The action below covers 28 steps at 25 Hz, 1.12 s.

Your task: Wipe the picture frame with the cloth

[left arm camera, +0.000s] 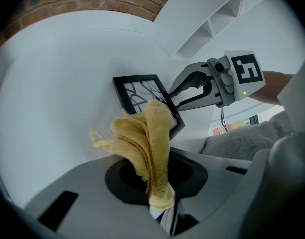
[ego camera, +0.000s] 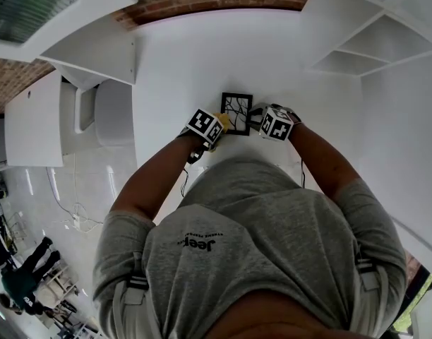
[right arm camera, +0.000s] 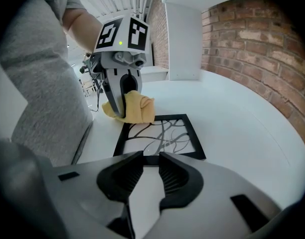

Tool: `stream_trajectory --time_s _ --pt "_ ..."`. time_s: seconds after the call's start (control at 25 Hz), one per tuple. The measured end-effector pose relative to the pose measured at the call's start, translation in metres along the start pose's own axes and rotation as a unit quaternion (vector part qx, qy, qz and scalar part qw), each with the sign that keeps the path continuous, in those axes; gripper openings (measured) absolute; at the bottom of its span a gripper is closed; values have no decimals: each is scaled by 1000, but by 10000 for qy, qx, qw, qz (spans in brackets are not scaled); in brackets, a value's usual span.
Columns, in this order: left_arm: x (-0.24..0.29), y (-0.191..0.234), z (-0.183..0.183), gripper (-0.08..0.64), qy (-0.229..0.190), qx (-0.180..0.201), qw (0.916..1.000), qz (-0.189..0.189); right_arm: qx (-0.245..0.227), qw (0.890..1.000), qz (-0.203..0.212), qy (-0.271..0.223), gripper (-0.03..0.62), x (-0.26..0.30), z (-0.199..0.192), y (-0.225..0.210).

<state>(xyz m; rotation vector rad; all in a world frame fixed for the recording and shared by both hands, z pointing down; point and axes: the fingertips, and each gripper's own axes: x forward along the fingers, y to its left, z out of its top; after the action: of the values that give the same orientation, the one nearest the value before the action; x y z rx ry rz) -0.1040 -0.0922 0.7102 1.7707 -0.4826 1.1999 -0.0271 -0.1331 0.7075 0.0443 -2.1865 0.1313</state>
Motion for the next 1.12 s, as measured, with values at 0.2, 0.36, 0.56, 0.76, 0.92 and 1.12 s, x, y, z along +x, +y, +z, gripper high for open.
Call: stream_trajectory --time_s 0.2,0.36,0.56,0.76,0.92,1.12 --pt "-1 9 10 86 -44 -28 10000 44 -104 9999 -39 43 107 4 3 -13" --pt "-4 18 19 86 -117 -142 9998 96 -114 9998 -101 92 107 5 6 -27" --pt "-17 27 43 86 -271 -220 9993 91 -104 9999 -62 91 107 4 8 -31" --pt "-35 43 99 86 -676 -381 9968 213 1 10000 -95 26 106 3 8 -31" --pt "-28 55 133 87 -798 -622 9944 298 24 9999 -101 21 106 5 8 -32" --pt "-10 65 142 86 -610 -818 9938 442 102 9998 -157 -65 106 4 8 -32"
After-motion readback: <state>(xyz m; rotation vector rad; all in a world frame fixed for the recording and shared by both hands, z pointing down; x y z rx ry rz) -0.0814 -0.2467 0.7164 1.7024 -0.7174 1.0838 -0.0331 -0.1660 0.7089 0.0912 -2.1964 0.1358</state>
